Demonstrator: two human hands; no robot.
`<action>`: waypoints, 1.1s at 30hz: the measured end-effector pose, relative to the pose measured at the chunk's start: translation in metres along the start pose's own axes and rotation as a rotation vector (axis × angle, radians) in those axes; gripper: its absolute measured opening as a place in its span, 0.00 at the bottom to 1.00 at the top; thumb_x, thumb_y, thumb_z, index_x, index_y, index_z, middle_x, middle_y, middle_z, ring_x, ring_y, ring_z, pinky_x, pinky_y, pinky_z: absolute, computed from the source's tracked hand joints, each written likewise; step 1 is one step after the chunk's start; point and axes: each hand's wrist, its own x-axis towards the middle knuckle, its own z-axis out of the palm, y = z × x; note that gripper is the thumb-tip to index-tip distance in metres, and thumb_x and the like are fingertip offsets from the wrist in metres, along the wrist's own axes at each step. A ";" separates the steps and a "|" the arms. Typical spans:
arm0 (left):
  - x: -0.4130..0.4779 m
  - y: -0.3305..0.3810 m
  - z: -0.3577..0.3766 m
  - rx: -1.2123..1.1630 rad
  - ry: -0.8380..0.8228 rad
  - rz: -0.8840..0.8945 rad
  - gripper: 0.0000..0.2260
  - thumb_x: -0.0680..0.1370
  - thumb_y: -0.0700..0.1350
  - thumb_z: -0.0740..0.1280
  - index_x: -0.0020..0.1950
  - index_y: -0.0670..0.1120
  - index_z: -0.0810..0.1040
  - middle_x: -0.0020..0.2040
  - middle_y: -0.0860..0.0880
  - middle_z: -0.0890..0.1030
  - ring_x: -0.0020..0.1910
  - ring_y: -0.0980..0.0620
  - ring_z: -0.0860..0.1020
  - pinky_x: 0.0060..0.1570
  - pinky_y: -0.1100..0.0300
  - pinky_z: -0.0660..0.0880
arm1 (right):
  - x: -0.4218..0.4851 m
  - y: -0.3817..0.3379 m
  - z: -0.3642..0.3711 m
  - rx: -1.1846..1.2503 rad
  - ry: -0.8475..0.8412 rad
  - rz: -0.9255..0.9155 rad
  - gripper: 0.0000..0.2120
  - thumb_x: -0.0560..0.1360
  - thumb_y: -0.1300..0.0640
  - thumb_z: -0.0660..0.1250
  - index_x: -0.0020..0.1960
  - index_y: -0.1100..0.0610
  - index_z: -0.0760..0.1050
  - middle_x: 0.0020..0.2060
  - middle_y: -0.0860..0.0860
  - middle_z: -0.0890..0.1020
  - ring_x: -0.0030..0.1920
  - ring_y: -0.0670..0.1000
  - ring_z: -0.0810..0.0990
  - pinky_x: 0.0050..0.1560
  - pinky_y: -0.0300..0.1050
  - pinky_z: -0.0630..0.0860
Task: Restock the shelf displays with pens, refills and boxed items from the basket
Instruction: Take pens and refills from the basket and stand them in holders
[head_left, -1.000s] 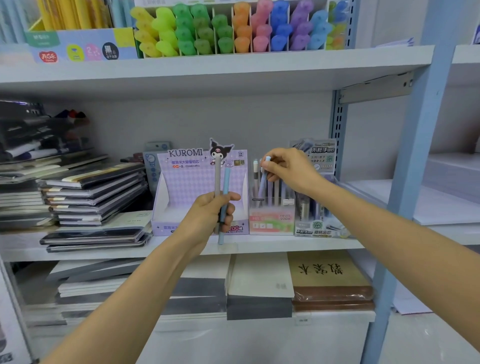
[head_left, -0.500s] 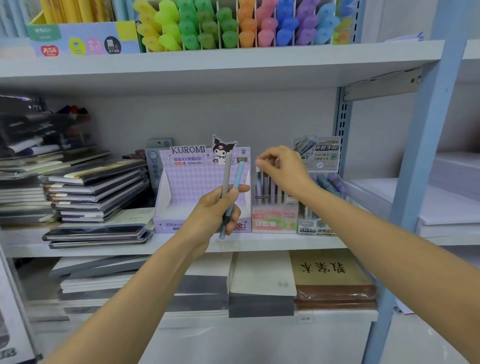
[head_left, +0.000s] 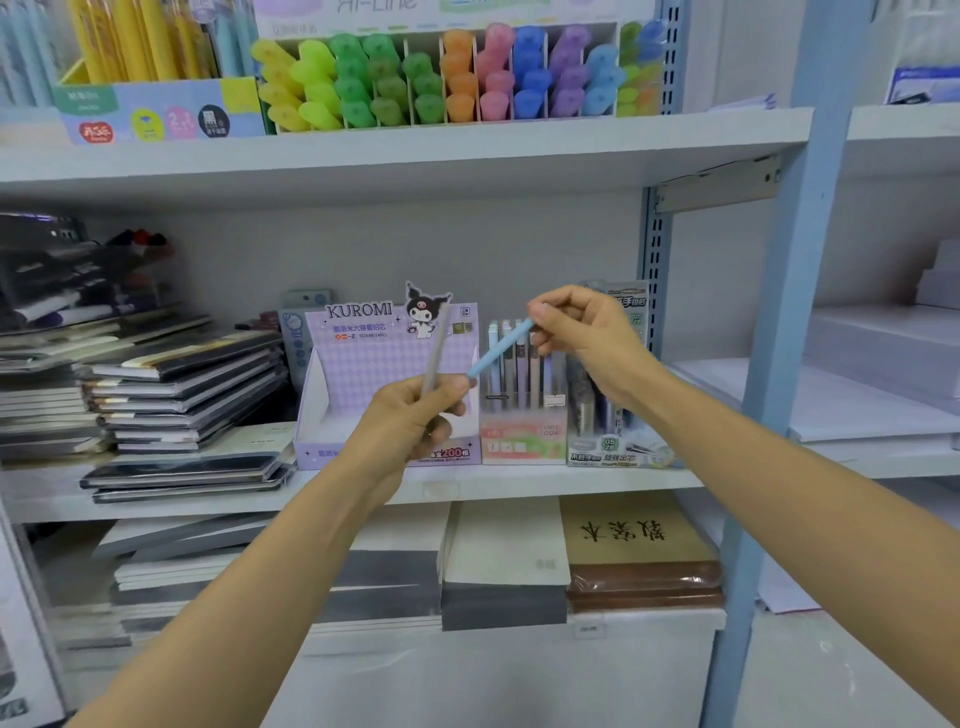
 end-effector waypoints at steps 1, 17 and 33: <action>0.000 0.002 -0.001 -0.026 0.051 0.003 0.10 0.73 0.47 0.72 0.50 0.43 0.82 0.35 0.52 0.79 0.23 0.58 0.68 0.19 0.69 0.60 | -0.001 -0.001 -0.005 0.020 0.010 0.017 0.04 0.76 0.66 0.67 0.50 0.63 0.78 0.36 0.53 0.83 0.36 0.49 0.81 0.40 0.38 0.80; 0.006 0.017 0.025 0.011 0.207 0.188 0.05 0.76 0.48 0.71 0.45 0.47 0.80 0.35 0.54 0.80 0.28 0.57 0.72 0.26 0.68 0.68 | -0.010 -0.012 0.013 -0.565 -0.319 -0.116 0.12 0.77 0.61 0.68 0.60 0.56 0.79 0.45 0.52 0.84 0.45 0.48 0.83 0.52 0.42 0.80; 0.009 -0.010 0.006 0.022 0.024 0.143 0.08 0.82 0.45 0.62 0.58 0.48 0.79 0.35 0.50 0.79 0.32 0.55 0.76 0.35 0.62 0.77 | 0.016 0.033 0.010 -0.759 -0.008 -0.012 0.05 0.78 0.63 0.66 0.51 0.61 0.72 0.43 0.56 0.81 0.41 0.52 0.84 0.47 0.53 0.82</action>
